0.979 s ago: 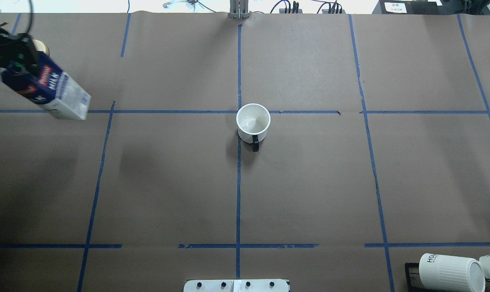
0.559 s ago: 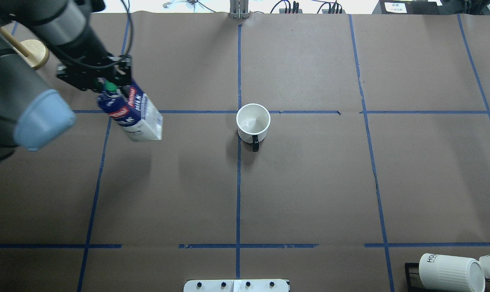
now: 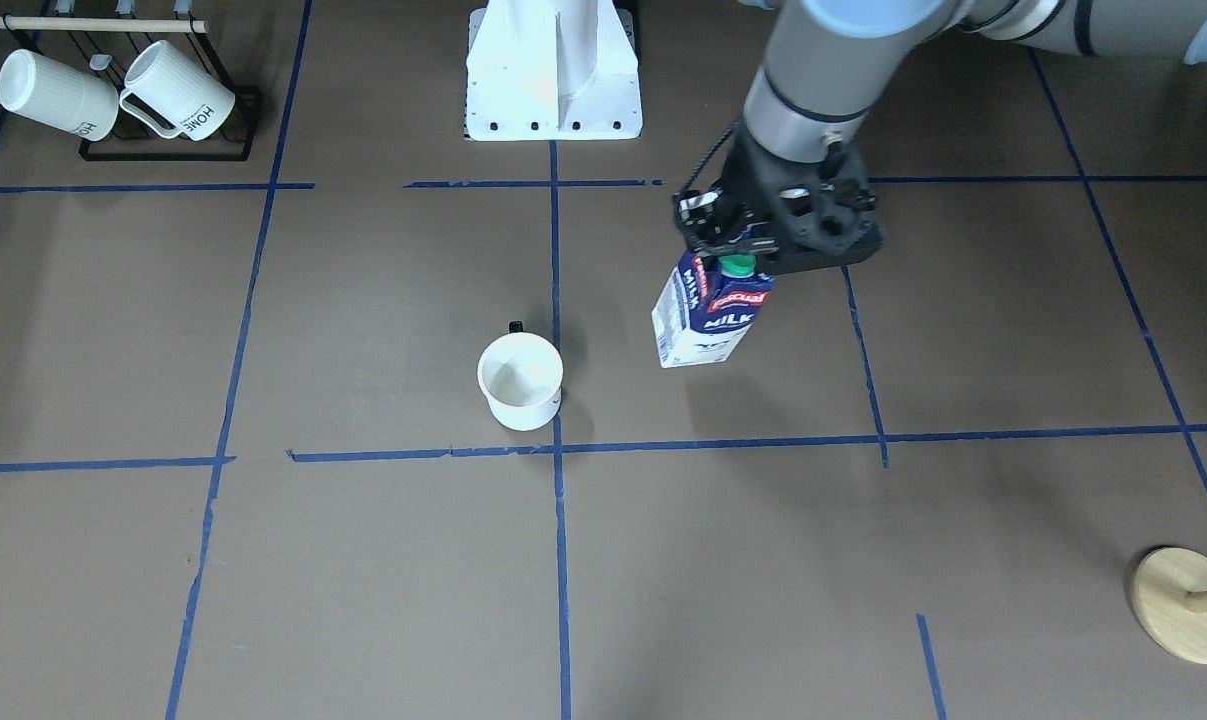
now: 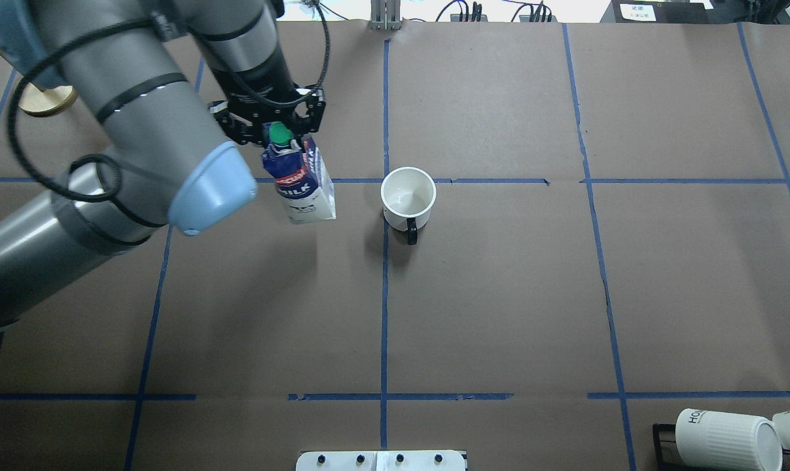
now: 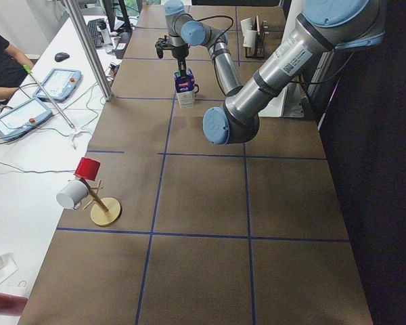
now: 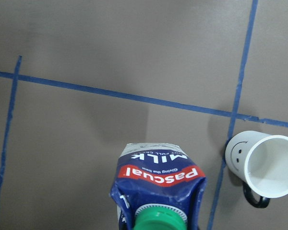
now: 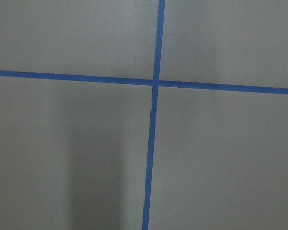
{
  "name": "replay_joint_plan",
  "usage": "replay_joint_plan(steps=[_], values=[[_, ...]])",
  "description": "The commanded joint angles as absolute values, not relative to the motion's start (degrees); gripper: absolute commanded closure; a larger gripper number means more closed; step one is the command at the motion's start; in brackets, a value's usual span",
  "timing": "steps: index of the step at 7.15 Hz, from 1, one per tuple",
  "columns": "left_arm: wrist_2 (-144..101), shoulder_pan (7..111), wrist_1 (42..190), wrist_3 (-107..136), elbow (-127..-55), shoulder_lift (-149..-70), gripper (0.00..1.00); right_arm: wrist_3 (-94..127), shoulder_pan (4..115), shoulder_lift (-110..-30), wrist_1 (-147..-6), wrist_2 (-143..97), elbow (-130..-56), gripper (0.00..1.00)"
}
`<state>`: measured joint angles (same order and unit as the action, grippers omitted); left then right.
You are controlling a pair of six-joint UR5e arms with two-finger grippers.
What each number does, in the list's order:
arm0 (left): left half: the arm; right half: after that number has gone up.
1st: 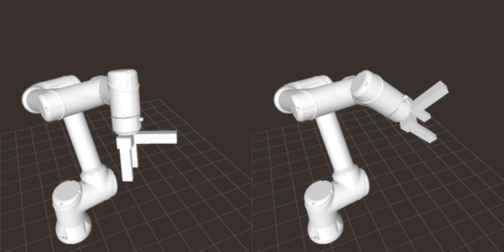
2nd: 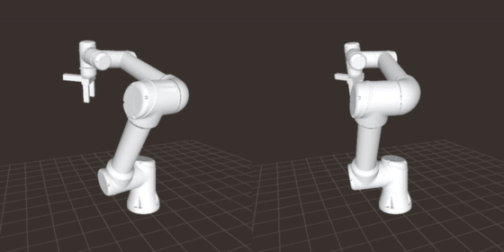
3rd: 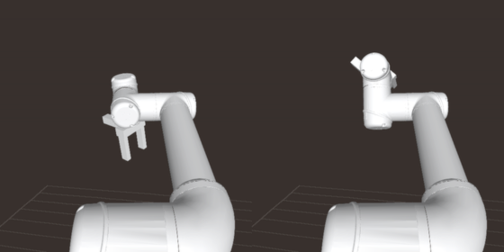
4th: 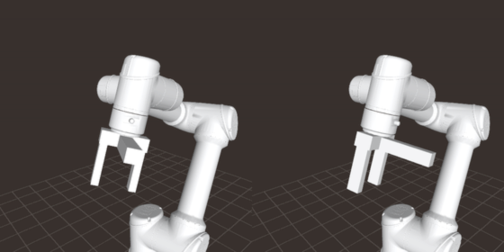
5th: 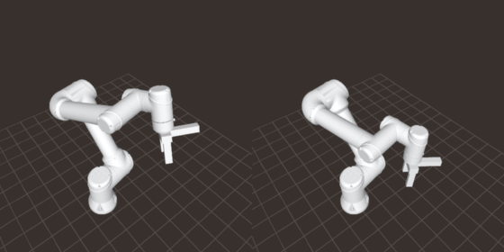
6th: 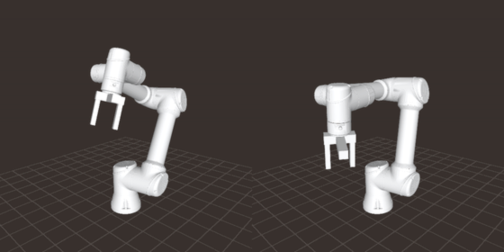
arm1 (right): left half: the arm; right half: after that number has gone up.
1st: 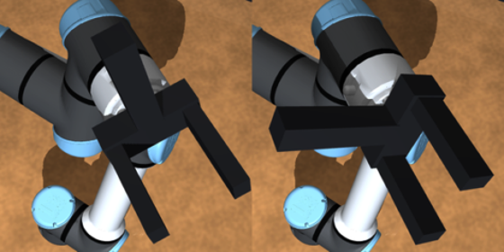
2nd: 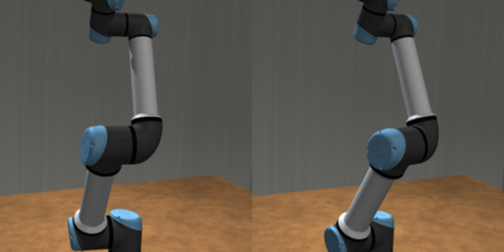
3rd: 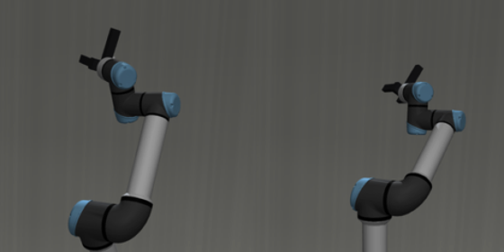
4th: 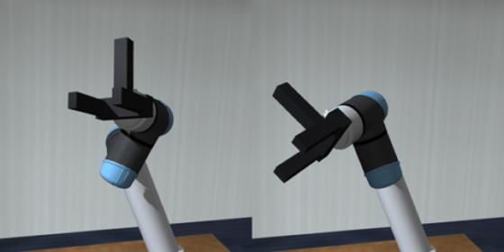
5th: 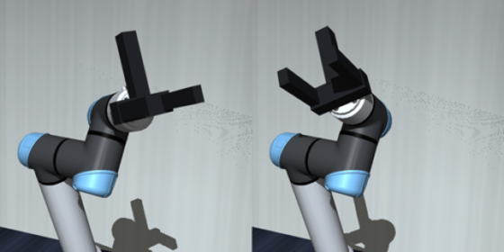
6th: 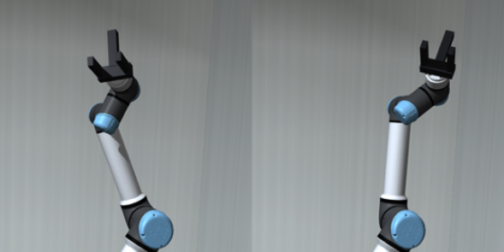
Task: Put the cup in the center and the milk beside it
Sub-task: 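Carry the milk carton with the left gripper beside the mug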
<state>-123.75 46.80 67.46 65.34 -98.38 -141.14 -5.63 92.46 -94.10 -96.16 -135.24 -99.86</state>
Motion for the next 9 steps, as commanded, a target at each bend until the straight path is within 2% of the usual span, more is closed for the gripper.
replay_joint_plan(steps=[1,3,7,8,9], values=[[-122.8,44.2,73.1,69.4,-90.7,-145.1,1.00,-5.5,92.5,-94.1,-96.2,-135.2,-99.7,0.00],[-120.3,43.2,74.8,70.7,-86.8,-147.0,1.00,-5.5,92.5,-94.1,-96.2,-135.3,-99.9,0.00],[-118.7,40.9,75.0,70.7,-86.7,-147.1,0.97,-5.4,92.5,-93.8,-96.2,-135.3,-100.0,0.00],[-118.7,40.4,76.6,70.8,-86.6,-146.8,0.82,-5.3,92.5,-93.8,-96.2,-135.3,-100.0,0.00],[-118.6,40.4,76.8,70.8,-85.6,-146.8,0.14,-5.3,92.5,-93.7,-96.2,-135.3,-100.0,0.00]])
